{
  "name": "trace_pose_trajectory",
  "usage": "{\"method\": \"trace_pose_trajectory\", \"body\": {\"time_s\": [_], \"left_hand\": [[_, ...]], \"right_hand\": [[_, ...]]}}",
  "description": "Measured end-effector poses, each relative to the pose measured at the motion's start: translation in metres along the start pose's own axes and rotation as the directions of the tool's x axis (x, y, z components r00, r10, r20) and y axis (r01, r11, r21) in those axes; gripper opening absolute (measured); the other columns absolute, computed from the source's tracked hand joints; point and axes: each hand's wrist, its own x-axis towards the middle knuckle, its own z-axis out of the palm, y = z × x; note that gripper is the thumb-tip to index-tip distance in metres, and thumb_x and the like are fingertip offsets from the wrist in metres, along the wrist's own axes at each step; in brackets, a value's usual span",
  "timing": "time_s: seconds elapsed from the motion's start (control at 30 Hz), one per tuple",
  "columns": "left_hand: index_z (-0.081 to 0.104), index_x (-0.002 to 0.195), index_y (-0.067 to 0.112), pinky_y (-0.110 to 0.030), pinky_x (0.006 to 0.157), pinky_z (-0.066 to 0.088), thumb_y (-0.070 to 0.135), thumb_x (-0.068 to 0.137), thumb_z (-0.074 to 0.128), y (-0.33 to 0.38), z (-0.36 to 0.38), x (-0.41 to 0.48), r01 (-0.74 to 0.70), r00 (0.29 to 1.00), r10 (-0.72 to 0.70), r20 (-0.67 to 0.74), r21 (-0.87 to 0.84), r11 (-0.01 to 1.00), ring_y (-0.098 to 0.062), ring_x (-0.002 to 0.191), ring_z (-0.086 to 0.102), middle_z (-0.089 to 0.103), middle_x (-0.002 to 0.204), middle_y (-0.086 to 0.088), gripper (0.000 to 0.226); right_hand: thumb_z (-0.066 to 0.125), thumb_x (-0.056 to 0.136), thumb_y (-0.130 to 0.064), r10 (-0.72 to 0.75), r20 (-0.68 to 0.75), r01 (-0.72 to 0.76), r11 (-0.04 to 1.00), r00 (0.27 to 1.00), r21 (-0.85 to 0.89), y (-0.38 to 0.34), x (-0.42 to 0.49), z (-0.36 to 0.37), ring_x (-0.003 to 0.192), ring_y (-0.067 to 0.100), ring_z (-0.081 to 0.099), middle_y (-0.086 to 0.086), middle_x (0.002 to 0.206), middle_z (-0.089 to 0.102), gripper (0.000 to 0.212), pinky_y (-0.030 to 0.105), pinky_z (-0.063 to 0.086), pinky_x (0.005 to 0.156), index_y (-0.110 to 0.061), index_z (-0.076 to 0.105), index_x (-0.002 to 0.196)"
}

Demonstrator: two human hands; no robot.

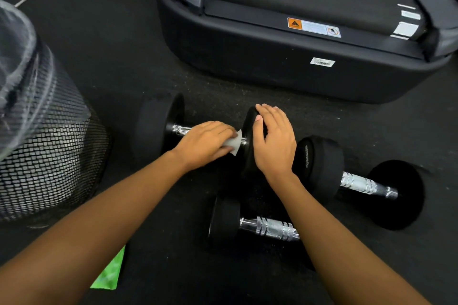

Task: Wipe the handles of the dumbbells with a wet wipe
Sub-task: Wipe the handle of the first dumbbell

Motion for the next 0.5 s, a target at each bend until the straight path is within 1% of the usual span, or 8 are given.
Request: {"method": "trace_pose_trajectory", "body": {"time_s": [0.07,0.13,0.2,0.23,0.3,0.33,0.43,0.5], "left_hand": [[0.06,0.113,0.01,-0.031,0.092,0.042,0.034,0.086,0.061,0.002,-0.003,0.004,0.118,0.993,-0.115,0.041,-0.064,0.991,-0.02,0.102,0.059,0.064,0.111,-0.004,0.037],[0.057,0.118,0.015,-0.032,0.094,0.042,0.038,0.089,0.054,0.006,-0.005,0.012,0.209,0.972,-0.192,0.137,-0.12,0.971,-0.017,0.107,0.055,0.062,0.115,-0.002,0.037],[0.055,0.122,0.018,-0.036,0.093,0.043,0.036,0.091,0.053,0.008,-0.009,0.02,0.237,0.953,-0.198,0.23,-0.156,0.959,-0.017,0.109,0.054,0.06,0.119,-0.002,0.037],[0.054,0.124,0.018,-0.036,0.093,0.043,0.035,0.09,0.054,0.008,-0.01,0.022,0.233,0.95,-0.189,0.249,-0.161,0.959,-0.017,0.111,0.053,0.059,0.121,-0.002,0.038],[0.054,0.124,0.015,-0.034,0.095,0.042,0.034,0.089,0.057,0.008,-0.009,0.021,0.203,0.961,-0.168,0.219,-0.15,0.968,-0.017,0.113,0.052,0.059,0.121,-0.002,0.039],[0.056,0.121,0.013,-0.032,0.095,0.041,0.031,0.088,0.059,0.01,-0.008,0.018,0.178,0.974,-0.153,0.168,-0.146,0.973,-0.018,0.111,0.053,0.06,0.119,-0.004,0.038],[0.062,0.104,0.005,-0.036,0.088,0.047,0.017,0.075,0.073,0.019,-0.001,0.009,0.052,0.999,-0.052,-0.016,-0.029,0.998,-0.024,0.097,0.061,0.065,0.103,-0.01,0.034],[0.063,0.099,0.003,-0.037,0.083,0.051,0.013,0.067,0.078,0.023,0.004,0.007,0.03,0.998,-0.029,-0.049,0.018,0.999,-0.026,0.091,0.064,0.066,0.1,-0.012,0.036]], "right_hand": [[0.036,0.094,-0.031,-0.003,-0.006,0.003,1.0,1.0,0.002,0.001,0.0,0.0,0.133,0.017,0.039,-0.001,0.132,0.056,0.041,0.029,0.025,0.109,-0.016,0.057,0.126],[0.035,0.094,-0.031,-0.007,-0.011,0.007,1.0,1.0,0.003,0.0,0.0,0.001,0.132,0.017,0.04,0.0,0.131,0.057,0.042,0.031,0.027,0.109,-0.016,0.057,0.126],[0.036,0.094,-0.031,-0.004,-0.01,0.004,1.0,1.0,0.009,0.0,0.001,0.0,0.132,0.017,0.04,0.0,0.131,0.057,0.041,0.031,0.027,0.11,-0.015,0.058,0.126],[0.036,0.094,-0.03,-0.003,-0.007,0.003,1.0,1.0,0.013,0.0,0.001,0.0,0.132,0.017,0.04,0.0,0.131,0.057,0.041,0.032,0.027,0.11,-0.015,0.058,0.126],[0.037,0.094,-0.029,-0.002,-0.004,0.002,1.0,1.0,0.017,-0.001,0.001,-0.001,0.132,0.017,0.04,0.001,0.131,0.057,0.04,0.032,0.027,0.11,-0.015,0.057,0.126],[0.037,0.094,-0.029,-0.002,-0.005,0.002,1.0,1.0,0.015,-0.001,0.0,-0.001,0.132,0.017,0.04,0.001,0.131,0.057,0.04,0.032,0.027,0.11,-0.015,0.057,0.126],[0.037,0.094,-0.029,-0.007,-0.011,0.007,1.0,1.0,0.014,-0.001,-0.001,-0.002,0.132,0.018,0.04,0.001,0.131,0.057,0.04,0.031,0.026,0.11,-0.015,0.057,0.126],[0.037,0.094,-0.029,-0.005,-0.005,0.005,1.0,1.0,0.011,-0.001,-0.001,-0.002,0.132,0.017,0.04,0.001,0.132,0.056,0.041,0.03,0.025,0.11,-0.015,0.057,0.126]]}}
